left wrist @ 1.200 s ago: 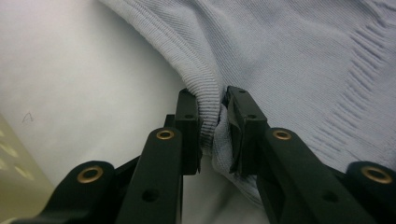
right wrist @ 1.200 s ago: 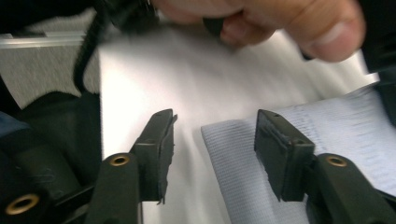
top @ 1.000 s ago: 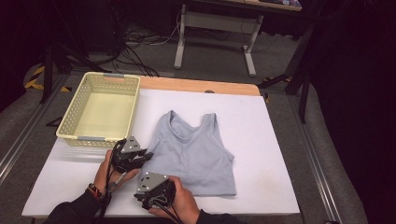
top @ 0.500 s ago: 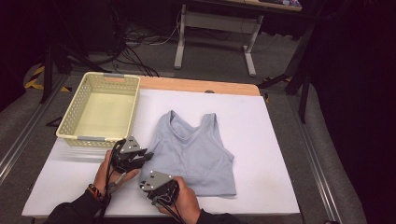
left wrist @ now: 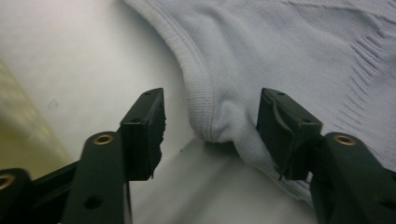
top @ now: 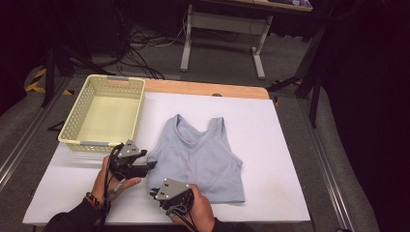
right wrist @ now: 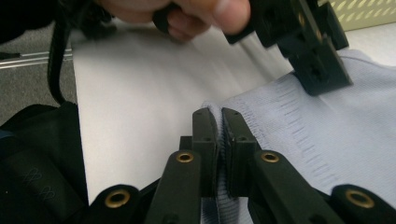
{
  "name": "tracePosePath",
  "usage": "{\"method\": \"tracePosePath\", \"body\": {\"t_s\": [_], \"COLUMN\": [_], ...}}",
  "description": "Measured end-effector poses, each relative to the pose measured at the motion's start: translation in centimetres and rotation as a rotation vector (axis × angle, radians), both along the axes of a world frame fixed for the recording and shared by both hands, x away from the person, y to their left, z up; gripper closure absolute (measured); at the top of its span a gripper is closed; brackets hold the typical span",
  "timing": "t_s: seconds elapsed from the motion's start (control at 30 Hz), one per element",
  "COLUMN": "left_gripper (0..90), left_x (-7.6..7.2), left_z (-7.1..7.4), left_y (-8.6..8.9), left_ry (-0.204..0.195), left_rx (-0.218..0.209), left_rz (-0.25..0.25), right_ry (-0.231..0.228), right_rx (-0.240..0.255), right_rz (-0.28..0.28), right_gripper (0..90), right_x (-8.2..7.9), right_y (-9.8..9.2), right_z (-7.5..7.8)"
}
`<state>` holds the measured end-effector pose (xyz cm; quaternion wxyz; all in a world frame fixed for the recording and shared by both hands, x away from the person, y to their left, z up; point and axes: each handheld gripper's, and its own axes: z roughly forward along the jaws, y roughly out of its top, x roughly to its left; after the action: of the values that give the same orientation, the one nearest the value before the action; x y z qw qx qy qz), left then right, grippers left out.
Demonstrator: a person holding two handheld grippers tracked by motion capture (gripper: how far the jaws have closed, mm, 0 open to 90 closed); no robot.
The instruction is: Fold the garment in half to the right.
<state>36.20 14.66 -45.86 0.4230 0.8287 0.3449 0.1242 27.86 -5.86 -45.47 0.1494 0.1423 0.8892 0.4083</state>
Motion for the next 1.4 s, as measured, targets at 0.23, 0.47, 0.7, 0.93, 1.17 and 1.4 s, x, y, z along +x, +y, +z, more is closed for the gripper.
{"method": "tracePosePath", "body": {"t_s": [0.23, 0.47, 0.7, 0.93, 1.17, 1.4], "left_gripper": [39.8, 48.1, 76.6, 81.0, 83.3, 83.4], "left_x": [0.0, 0.5, 0.3, 0.1, 0.4, 1.5], "left_z": [-0.6, -1.3, -1.0, 1.6, 3.8, 6.4], "left_y": [-0.5, -0.6, -1.0, -2.1, -4.5, -8.6], "left_ry": [0.038, 0.103, 0.103, 0.002, -0.078, -0.121], "left_rx": [0.020, 0.008, -0.015, -0.114, -0.154, -0.140], "left_rz": [0.004, 0.011, -0.008, -0.003, -0.062, -0.136], "right_ry": [-0.014, -0.023, -0.030, -0.049, -0.060, -0.089], "right_rx": [-0.023, -0.031, -0.022, 0.025, 0.114, 0.192], "right_rz": [0.012, 0.017, 0.012, -0.020, -0.102, -0.190], "right_gripper": [84.9, 85.0, 84.9, 85.0, 85.0, 85.0], "right_x": [-0.5, -0.7, -0.7, -0.6, -0.6, -1.1], "right_y": [0.2, 0.1, 0.0, -1.6, -5.3, -9.3], "right_z": [-0.8, -1.0, -0.8, 0.8, 3.1, 4.5]}}
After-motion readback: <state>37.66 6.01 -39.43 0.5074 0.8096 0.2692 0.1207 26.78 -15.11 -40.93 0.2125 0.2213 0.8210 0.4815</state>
